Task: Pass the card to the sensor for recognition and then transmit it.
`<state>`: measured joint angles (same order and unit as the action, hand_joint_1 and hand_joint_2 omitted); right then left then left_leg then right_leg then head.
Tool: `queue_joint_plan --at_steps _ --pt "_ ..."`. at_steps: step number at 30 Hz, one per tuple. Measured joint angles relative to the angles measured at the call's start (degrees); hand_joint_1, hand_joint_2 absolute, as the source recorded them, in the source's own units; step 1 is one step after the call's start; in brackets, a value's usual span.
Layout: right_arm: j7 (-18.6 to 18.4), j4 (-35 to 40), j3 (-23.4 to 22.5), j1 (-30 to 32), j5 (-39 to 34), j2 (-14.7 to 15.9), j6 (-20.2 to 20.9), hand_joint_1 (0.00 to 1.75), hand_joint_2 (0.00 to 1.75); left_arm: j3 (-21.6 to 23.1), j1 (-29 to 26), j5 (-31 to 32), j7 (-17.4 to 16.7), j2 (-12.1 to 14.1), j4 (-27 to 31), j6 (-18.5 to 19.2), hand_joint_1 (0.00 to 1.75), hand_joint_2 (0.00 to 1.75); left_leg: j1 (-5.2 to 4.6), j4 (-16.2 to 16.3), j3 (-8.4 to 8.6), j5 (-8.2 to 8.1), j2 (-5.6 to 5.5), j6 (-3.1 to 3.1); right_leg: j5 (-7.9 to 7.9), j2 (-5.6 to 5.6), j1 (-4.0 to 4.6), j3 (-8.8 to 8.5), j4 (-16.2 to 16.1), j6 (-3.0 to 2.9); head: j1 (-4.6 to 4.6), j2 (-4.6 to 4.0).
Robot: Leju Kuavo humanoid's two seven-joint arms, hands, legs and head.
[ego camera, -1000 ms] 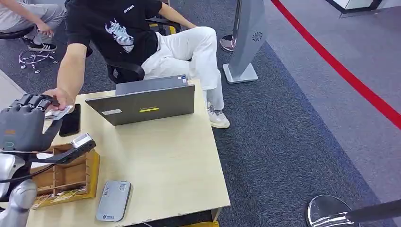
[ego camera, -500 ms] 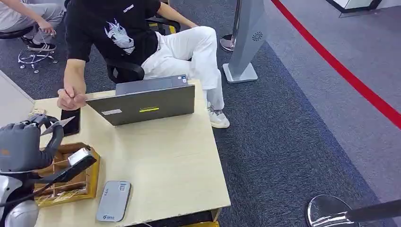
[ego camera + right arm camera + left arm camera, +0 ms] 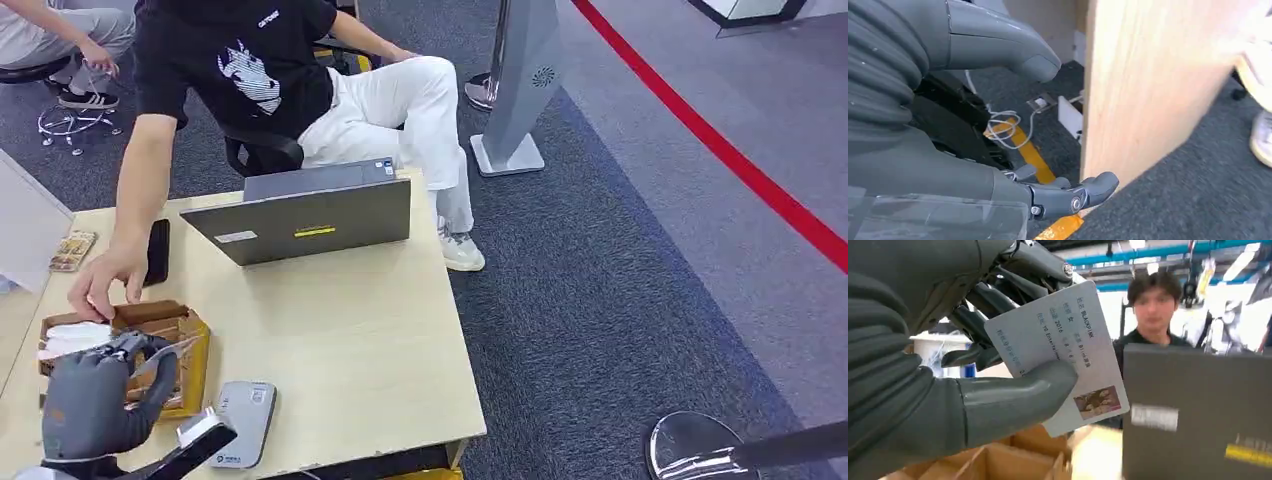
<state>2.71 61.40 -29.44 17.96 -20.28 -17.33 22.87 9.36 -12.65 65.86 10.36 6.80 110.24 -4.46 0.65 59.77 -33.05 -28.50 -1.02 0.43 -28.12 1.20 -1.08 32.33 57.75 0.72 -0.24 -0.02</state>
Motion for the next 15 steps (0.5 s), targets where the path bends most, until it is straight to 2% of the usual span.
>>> queue_joint_plan --at_steps 5,15 --pt "-0.04 -0.26 -1.09 -0.65 2.82 0.0 2.82 0.0 1.75 1.37 -1.14 -0.02 -1.16 -0.11 -4.45 0.09 1.75 1.75 0.0 0.0 0.0 0.01 0.0 0.0 0.01 0.0 0.0 -0.02 0.0 0.01 -0.04 0.0" --pt "0.39 -1.25 -2.16 -0.95 4.78 0.0 4.41 0.0 1.75 3.96 -1.25 1.03 -2.51 0.15 -10.12 0.26 1.75 1.75 -0.01 0.0 -0.02 0.0 -0.02 0.01 0.01 -0.02 -0.01 -0.02 0.0 0.02 -0.02 0.0"
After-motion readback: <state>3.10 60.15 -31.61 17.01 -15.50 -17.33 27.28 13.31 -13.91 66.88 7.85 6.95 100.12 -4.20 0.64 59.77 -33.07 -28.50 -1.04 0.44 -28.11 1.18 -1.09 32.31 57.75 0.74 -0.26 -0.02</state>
